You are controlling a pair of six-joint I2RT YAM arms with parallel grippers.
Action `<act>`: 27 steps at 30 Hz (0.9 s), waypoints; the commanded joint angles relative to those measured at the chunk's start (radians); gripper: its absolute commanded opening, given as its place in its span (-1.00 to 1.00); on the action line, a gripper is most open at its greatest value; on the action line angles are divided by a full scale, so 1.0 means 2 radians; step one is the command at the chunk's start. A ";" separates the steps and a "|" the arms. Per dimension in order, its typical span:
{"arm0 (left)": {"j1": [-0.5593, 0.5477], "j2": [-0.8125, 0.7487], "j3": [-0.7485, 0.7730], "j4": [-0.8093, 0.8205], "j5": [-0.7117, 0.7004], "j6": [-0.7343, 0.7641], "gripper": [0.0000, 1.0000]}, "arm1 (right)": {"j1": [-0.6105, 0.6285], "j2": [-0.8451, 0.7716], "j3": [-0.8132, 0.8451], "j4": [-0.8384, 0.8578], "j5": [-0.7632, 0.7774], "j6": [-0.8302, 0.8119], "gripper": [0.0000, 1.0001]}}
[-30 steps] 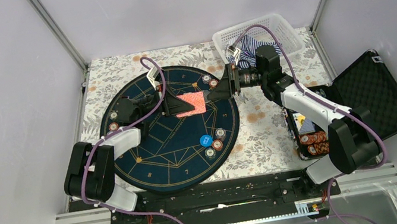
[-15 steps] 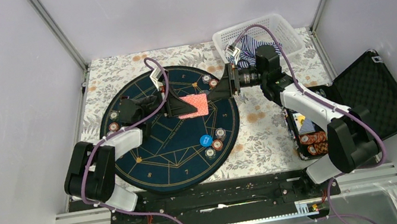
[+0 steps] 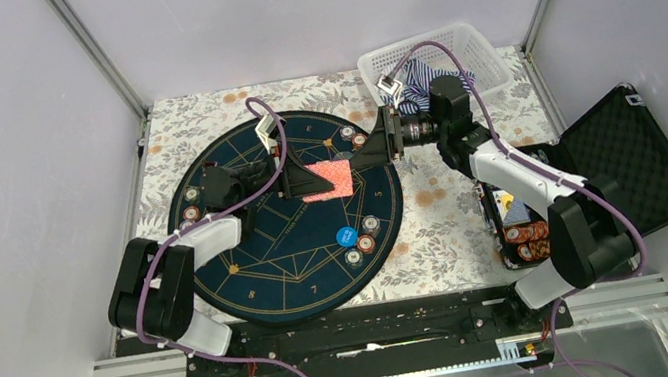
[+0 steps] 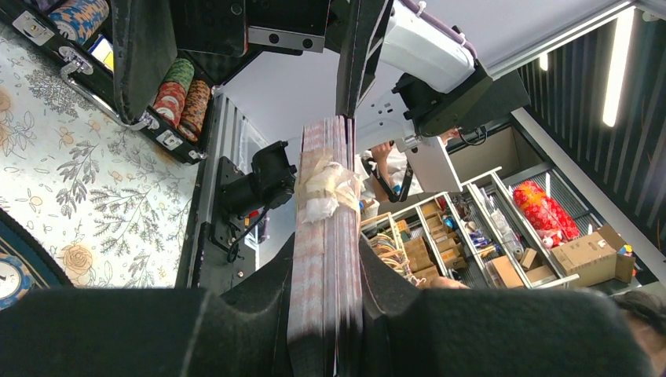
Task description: Distribute texas hold em gaming equipment
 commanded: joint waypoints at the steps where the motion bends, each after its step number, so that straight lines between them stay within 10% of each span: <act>1: -0.010 -0.001 0.014 0.047 -0.007 0.002 -0.91 | 0.014 0.008 0.017 0.021 -0.007 0.003 0.99; 11: -0.016 0.008 0.017 0.071 -0.012 -0.021 -0.71 | 0.023 0.025 0.018 0.030 -0.005 0.012 0.99; 27: 0.046 0.018 0.007 0.099 -0.031 -0.056 -1.00 | -0.038 -0.004 0.007 -0.025 -0.011 -0.022 0.99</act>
